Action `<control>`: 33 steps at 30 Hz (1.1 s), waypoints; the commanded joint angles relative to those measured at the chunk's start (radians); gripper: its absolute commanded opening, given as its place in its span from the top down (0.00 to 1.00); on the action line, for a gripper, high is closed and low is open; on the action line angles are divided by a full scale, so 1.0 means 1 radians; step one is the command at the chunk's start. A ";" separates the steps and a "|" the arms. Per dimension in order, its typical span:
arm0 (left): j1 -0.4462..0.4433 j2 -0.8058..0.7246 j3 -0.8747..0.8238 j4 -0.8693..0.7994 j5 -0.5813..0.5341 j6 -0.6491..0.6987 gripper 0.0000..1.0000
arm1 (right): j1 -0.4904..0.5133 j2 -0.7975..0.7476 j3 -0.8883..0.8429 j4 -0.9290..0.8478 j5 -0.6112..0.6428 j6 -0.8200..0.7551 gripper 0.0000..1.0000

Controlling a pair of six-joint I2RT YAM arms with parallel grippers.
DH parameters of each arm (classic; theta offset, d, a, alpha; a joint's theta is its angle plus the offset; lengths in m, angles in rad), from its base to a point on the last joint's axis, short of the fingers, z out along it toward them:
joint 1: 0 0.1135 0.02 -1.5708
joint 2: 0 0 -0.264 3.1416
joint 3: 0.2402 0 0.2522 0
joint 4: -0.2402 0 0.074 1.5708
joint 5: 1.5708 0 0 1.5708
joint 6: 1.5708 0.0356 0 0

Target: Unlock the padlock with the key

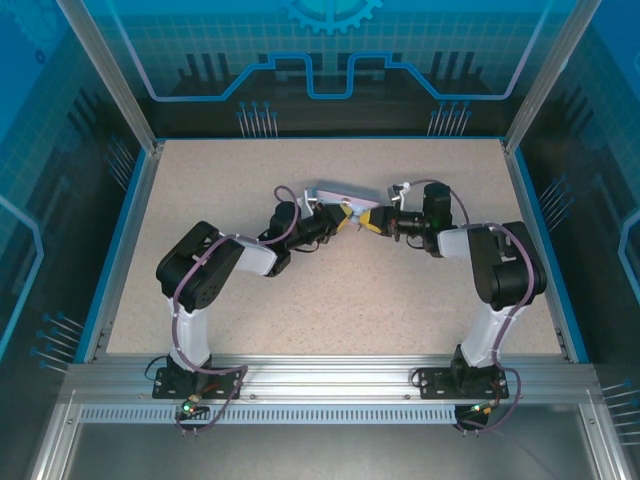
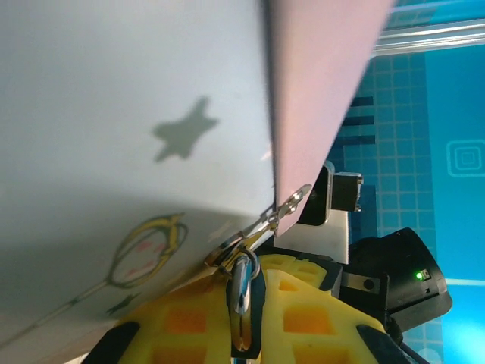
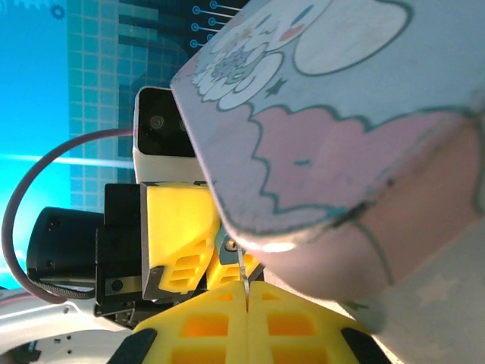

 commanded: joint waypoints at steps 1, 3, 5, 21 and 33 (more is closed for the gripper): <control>-0.091 0.013 0.001 0.075 0.272 -0.022 1.00 | 0.038 0.014 0.027 0.210 0.102 0.126 1.00; -0.092 0.013 0.000 0.075 0.272 -0.024 1.00 | 0.042 0.016 0.032 0.199 0.095 0.137 1.00; -0.091 0.013 -0.001 0.074 0.273 -0.024 1.00 | 0.046 0.013 0.032 0.179 0.097 0.131 1.00; -0.092 0.011 -0.001 0.071 0.264 -0.039 1.00 | 0.087 -0.046 0.089 -0.227 0.176 -0.323 1.00; -0.092 0.014 -0.004 0.071 0.265 -0.039 1.00 | 0.091 -0.029 0.072 -0.033 0.182 -0.135 1.00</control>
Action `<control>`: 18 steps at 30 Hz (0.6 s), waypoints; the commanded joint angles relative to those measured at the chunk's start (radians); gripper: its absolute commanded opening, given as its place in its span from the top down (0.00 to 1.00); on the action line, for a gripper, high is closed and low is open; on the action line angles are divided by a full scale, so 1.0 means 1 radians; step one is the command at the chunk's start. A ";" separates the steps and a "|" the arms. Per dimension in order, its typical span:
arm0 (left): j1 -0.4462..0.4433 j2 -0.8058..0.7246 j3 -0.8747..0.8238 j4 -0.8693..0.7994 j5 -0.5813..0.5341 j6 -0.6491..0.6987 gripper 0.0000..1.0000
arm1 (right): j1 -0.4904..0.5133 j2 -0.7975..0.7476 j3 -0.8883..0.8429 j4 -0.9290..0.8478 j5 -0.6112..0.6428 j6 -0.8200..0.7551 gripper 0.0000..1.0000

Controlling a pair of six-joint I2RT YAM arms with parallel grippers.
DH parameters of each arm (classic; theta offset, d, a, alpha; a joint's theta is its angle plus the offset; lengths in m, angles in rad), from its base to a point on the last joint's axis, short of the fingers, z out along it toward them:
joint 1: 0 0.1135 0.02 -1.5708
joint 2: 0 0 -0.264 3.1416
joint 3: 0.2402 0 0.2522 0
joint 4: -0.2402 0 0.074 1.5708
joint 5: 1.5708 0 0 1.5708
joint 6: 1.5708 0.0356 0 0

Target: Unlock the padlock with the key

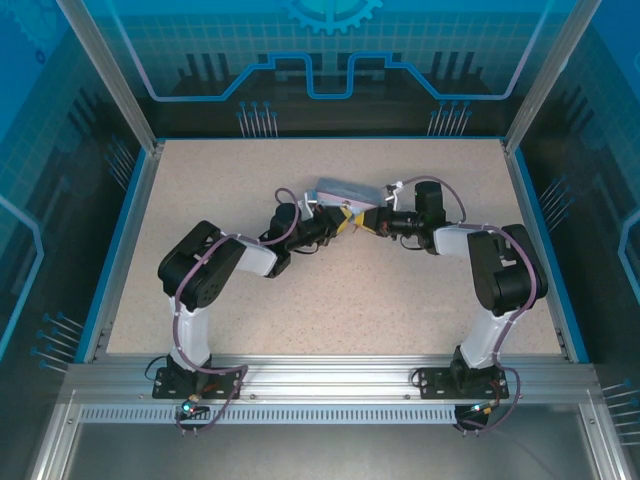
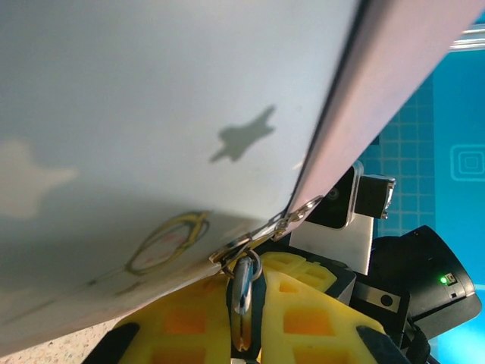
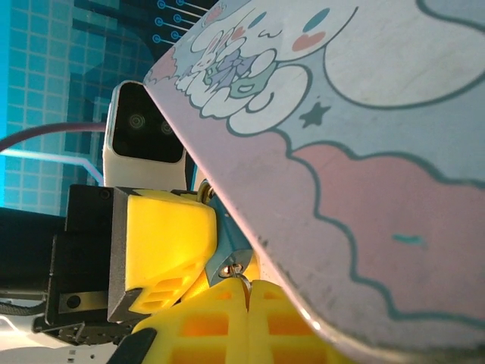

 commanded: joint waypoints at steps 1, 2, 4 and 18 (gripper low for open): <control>-0.092 0.002 0.003 0.064 0.252 -0.011 1.00 | 0.042 0.017 0.029 0.189 0.053 0.109 1.00; -0.092 0.002 0.001 0.068 0.247 -0.012 1.00 | 0.042 0.023 0.033 0.191 0.049 0.142 1.00; -0.093 0.001 -0.003 0.067 0.238 -0.011 1.00 | 0.045 0.015 0.023 0.190 0.054 0.152 0.99; -0.062 -0.065 -0.025 -0.085 0.094 -0.023 1.00 | 0.006 -0.211 -0.167 -0.113 0.205 -0.257 0.42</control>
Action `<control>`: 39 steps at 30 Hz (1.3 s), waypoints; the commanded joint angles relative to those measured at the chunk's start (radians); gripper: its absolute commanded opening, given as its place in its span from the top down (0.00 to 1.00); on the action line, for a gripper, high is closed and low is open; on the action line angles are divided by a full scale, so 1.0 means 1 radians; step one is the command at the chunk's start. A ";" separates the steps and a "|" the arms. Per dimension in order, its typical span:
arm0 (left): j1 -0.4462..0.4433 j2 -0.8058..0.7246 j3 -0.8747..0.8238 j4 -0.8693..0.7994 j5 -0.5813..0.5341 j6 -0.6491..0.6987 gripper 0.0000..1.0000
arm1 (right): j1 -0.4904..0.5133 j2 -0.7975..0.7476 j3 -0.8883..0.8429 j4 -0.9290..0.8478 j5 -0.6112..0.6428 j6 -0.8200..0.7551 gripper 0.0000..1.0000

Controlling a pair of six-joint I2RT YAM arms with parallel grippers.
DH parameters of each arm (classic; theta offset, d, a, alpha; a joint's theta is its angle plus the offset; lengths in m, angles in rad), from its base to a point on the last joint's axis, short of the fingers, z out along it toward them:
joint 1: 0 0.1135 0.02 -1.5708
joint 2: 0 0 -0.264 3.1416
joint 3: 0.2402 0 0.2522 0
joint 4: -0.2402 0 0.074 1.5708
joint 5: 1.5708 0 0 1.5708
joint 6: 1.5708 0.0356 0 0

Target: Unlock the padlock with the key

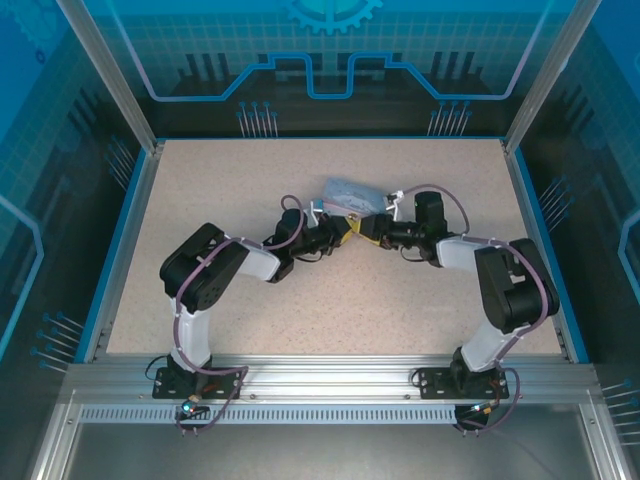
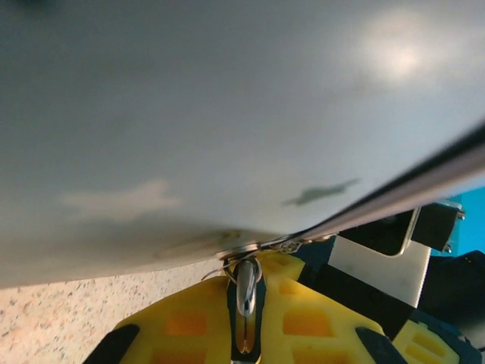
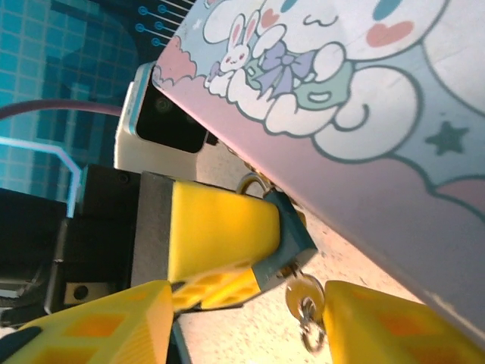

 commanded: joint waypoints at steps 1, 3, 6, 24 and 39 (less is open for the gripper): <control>-0.017 -0.062 -0.002 -0.027 0.091 -0.009 1.00 | -0.020 -0.092 -0.034 -0.103 0.129 -0.188 0.40; -0.015 -0.067 0.000 -0.041 0.084 -0.010 1.00 | -0.017 -0.158 -0.053 -0.193 0.188 -0.274 0.38; -0.011 -0.078 -0.003 -0.061 0.072 -0.017 1.00 | -0.009 -0.270 -0.099 -0.255 0.298 -0.376 0.38; 0.034 -0.133 -0.012 -0.164 0.094 -0.069 1.00 | 0.419 -0.500 -0.190 -0.242 1.131 -0.900 0.60; 0.058 -0.162 -0.034 -0.156 0.105 -0.078 1.00 | 0.509 -0.247 -0.049 -0.139 1.183 -1.033 0.62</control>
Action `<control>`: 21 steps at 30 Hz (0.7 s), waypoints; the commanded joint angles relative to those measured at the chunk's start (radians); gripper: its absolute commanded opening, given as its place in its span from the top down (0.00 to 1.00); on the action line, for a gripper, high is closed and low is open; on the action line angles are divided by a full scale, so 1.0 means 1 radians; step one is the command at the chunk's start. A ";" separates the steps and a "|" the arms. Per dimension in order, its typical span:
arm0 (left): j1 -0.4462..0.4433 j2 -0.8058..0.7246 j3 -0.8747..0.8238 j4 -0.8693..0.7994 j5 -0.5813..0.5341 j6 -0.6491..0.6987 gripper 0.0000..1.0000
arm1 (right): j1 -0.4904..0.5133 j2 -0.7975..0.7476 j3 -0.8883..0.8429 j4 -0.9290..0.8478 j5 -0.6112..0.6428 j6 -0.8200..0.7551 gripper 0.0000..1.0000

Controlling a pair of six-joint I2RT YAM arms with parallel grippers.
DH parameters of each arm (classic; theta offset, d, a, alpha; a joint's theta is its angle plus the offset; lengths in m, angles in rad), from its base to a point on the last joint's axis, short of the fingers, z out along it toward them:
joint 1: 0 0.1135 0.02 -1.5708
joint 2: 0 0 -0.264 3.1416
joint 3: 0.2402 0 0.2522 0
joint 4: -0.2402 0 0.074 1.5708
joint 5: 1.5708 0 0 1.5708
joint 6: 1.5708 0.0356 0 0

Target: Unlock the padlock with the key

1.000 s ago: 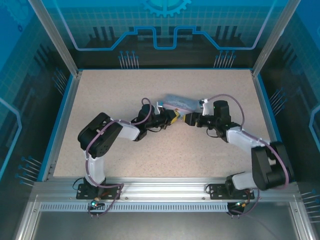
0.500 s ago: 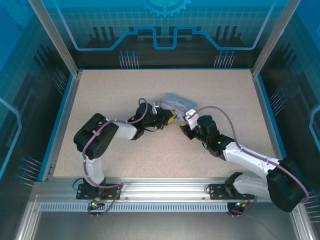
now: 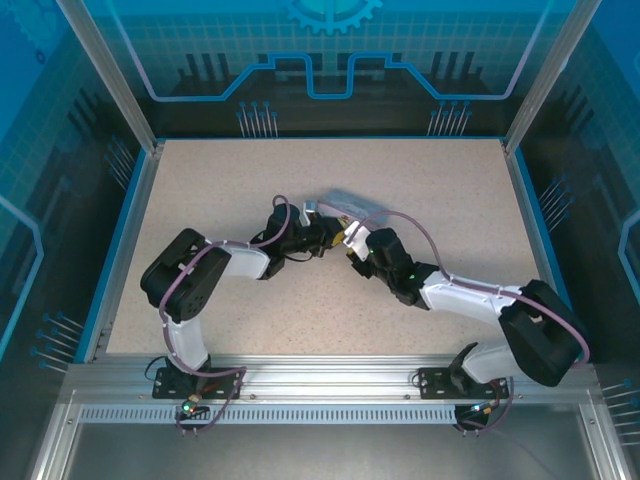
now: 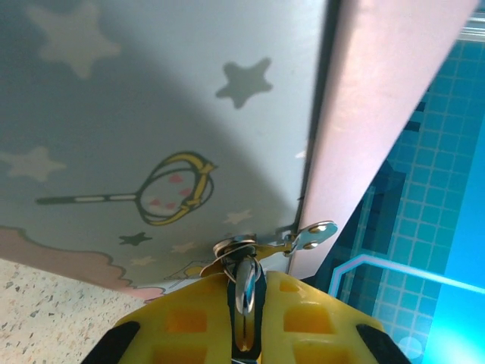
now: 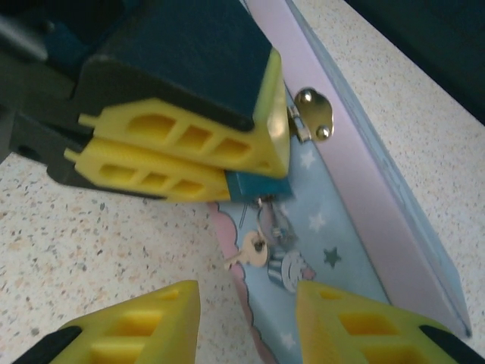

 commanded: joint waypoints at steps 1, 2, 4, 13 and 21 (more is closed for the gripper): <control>0.008 -0.044 -0.002 0.014 0.029 -0.016 1.00 | 0.008 0.033 0.052 0.049 0.038 -0.053 0.62; 0.008 -0.044 0.000 0.014 0.029 -0.016 1.00 | 0.007 0.040 0.058 0.045 0.038 -0.056 0.62; 0.007 -0.045 0.002 0.013 0.031 -0.016 1.00 | 0.002 0.054 0.068 0.046 0.033 -0.055 0.63; 0.008 -0.055 -0.002 0.001 0.030 -0.012 1.00 | -0.037 0.089 0.098 0.033 -0.015 -0.042 0.67; 0.008 -0.059 0.003 0.003 0.032 -0.015 1.00 | -0.042 0.134 0.142 -0.015 -0.028 -0.042 0.69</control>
